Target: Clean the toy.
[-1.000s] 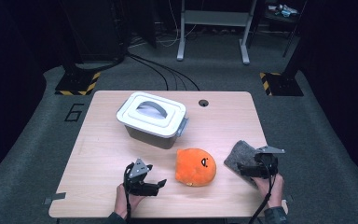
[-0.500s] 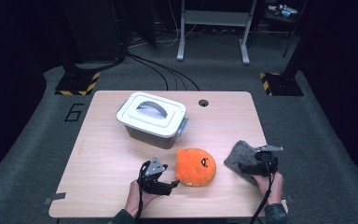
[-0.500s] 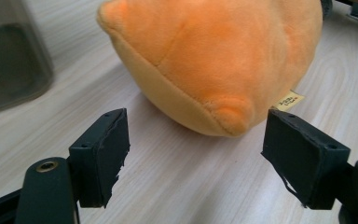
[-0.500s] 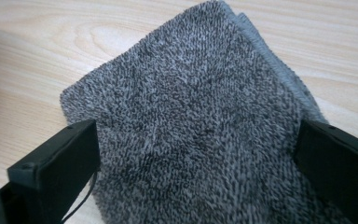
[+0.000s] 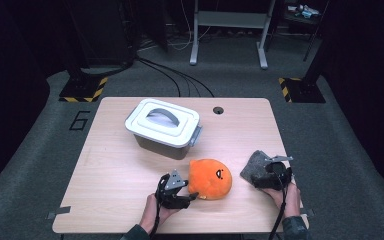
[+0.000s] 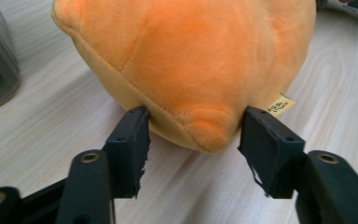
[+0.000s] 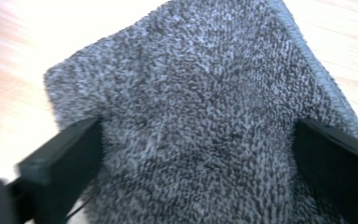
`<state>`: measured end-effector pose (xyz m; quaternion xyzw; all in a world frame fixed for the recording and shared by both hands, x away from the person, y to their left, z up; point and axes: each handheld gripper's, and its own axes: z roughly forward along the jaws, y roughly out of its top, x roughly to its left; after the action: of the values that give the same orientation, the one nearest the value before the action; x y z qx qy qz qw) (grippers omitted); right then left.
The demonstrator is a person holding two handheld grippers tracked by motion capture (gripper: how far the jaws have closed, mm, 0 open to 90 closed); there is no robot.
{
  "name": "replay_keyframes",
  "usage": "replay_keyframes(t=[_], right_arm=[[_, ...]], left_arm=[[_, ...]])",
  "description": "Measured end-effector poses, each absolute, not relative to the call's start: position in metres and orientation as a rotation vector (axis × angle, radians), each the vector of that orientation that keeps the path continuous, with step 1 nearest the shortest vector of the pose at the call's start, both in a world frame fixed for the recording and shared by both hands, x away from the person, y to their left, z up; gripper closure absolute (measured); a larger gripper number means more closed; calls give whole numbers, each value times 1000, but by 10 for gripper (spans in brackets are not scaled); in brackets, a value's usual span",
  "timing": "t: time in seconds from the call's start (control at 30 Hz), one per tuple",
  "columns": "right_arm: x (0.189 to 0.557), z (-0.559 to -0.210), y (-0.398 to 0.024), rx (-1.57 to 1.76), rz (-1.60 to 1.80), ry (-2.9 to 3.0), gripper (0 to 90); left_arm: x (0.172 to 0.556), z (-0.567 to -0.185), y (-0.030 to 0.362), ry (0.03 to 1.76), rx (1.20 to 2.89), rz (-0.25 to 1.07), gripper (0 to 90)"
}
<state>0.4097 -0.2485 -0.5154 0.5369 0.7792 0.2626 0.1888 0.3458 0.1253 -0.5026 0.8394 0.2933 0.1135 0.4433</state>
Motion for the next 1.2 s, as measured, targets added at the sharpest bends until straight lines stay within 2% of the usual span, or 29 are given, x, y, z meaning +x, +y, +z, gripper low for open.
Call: replay_keyframes(t=[0.2, 0.27, 0.33, 0.43, 0.53, 0.7, 0.87, 1.03, 1.2], right_arm=[[410, -511, -249, 1509, 754, 2210, 181], [409, -510, -249, 1518, 762, 2198, 256], [409, -509, -251, 1492, 778, 2209, 380], [408, -508, -251, 1494, 805, 2187, 518], [407, -508, -249, 1499, 828, 2168, 626], [405, -509, -251, 1501, 847, 2145, 707], [402, -503, -256, 1528, 893, 2142, 726], [392, -479, -255, 1535, 1033, 2120, 728], [382, -449, -236, 1451, 1134, 2150, 726]], left_arm=[[346, -503, 123, 722, 2064, 277, 542], [346, -504, 123, 723, 2058, 258, 578], [346, -505, 124, 722, 2054, 267, 609], [345, -505, 124, 727, 2049, 263, 641], [346, -505, 123, 733, 2052, 248, 670], [346, -501, 119, 747, 2032, 246, 704], [344, -500, 115, 723, 2049, 268, 713], [344, -499, 115, 729, 2039, 257, 715], [344, -495, 111, 716, 2048, 283, 716]])
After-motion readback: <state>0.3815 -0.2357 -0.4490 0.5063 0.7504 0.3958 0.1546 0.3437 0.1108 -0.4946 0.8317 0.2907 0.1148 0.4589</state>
